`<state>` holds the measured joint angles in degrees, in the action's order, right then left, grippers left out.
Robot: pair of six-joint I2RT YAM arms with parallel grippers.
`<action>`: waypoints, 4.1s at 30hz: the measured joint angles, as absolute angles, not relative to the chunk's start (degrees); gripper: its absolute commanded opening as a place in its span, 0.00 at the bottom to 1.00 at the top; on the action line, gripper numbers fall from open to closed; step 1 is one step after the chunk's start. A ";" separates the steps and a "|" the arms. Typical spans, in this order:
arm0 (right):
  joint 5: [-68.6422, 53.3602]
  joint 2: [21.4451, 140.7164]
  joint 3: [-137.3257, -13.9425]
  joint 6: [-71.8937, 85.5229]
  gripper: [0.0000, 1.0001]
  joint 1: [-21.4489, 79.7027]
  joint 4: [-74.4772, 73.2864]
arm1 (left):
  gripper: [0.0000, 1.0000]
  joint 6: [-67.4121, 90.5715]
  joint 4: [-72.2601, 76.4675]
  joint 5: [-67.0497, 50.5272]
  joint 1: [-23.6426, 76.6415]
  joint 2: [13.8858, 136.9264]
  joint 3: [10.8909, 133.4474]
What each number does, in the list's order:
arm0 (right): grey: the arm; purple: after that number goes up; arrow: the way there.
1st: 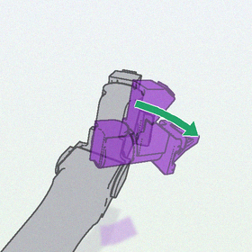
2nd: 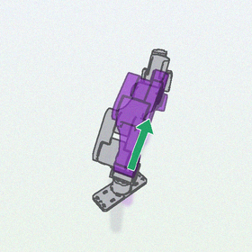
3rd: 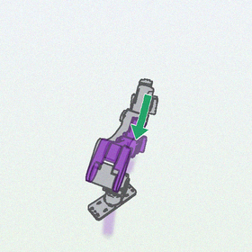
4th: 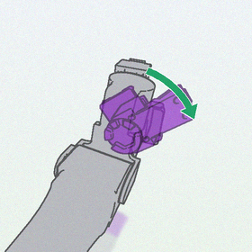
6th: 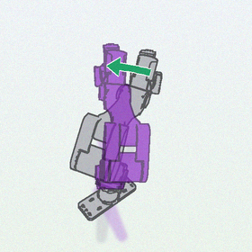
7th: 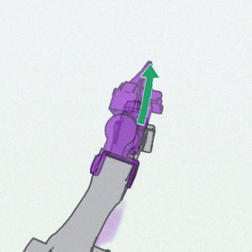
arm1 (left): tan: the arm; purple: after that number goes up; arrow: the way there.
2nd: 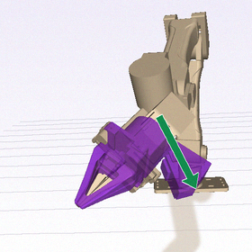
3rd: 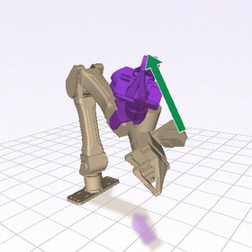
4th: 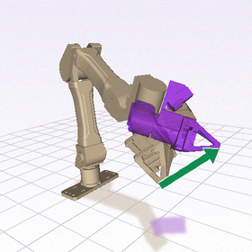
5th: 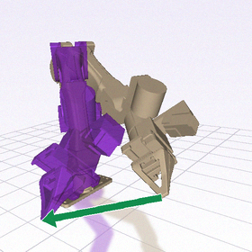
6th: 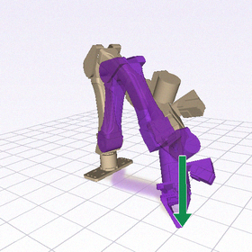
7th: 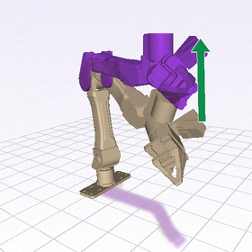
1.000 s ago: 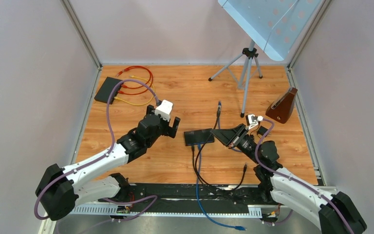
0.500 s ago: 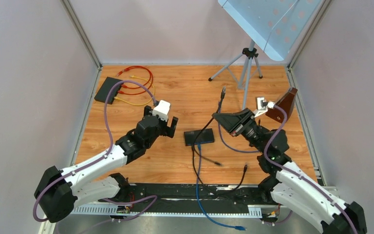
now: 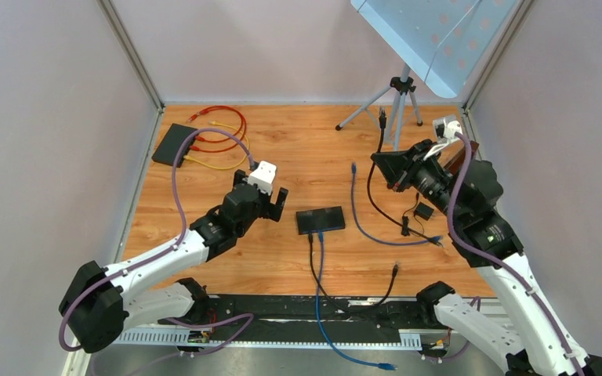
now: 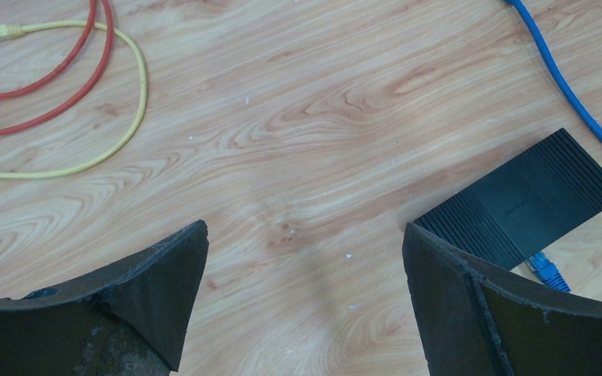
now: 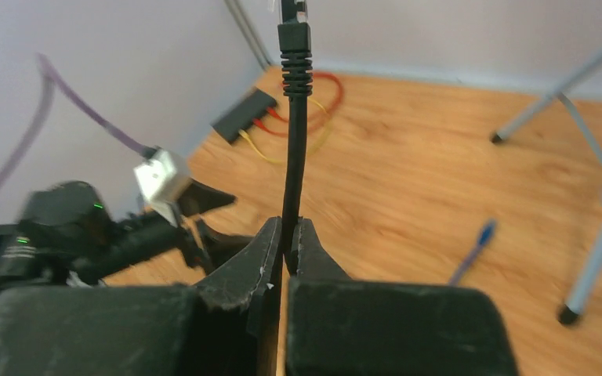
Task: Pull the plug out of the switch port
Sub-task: Place the connector at the center of the board, then pull the connector from the switch port.
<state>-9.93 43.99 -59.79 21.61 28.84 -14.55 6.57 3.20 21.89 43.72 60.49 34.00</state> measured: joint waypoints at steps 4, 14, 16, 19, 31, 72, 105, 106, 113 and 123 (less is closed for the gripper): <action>-12.01 47.03 -61.43 18.06 0.00 23.44 -24.58 | 1.00 6.55 3.20 21.39 43.72 61.23 34.02; -29.19 58.63 -54.17 14.57 0.00 14.11 -28.40 | 1.00 6.74 3.18 19.97 43.70 63.00 34.02; -31.55 61.32 -52.53 16.03 0.00 13.28 -25.71 | 1.00 6.74 3.09 19.79 43.72 63.07 34.02; -33.80 64.20 -50.52 18.94 0.00 11.94 -21.21 | 1.00 6.76 3.01 19.77 43.70 63.07 34.02; -34.70 77.21 -50.15 31.57 0.06 9.10 -5.85 | 1.00 6.81 2.74 18.96 43.70 63.09 34.02; -18.61 93.19 -49.93 37.08 0.11 22.39 -1.56 | 1.00 -0.45 0.95 4.19 43.35 72.42 40.34; -21.63 75.55 -38.85 40.73 0.51 23.14 1.28 | 1.00 -25.41 -7.99 -13.19 43.53 86.67 47.70; -22.15 75.02 -37.85 41.41 0.51 23.35 1.50 | 1.00 -26.24 -8.67 -13.37 43.53 87.74 48.73; -24.88 72.82 -31.81 44.75 0.52 24.25 1.67 | 1.00 -30.00 -13.34 -13.41 44.47 94.89 55.20; -29.02 69.17 -25.47 50.04 0.42 24.56 5.45 | 0.84 -31.86 -18.98 -13.52 45.19 99.37 58.70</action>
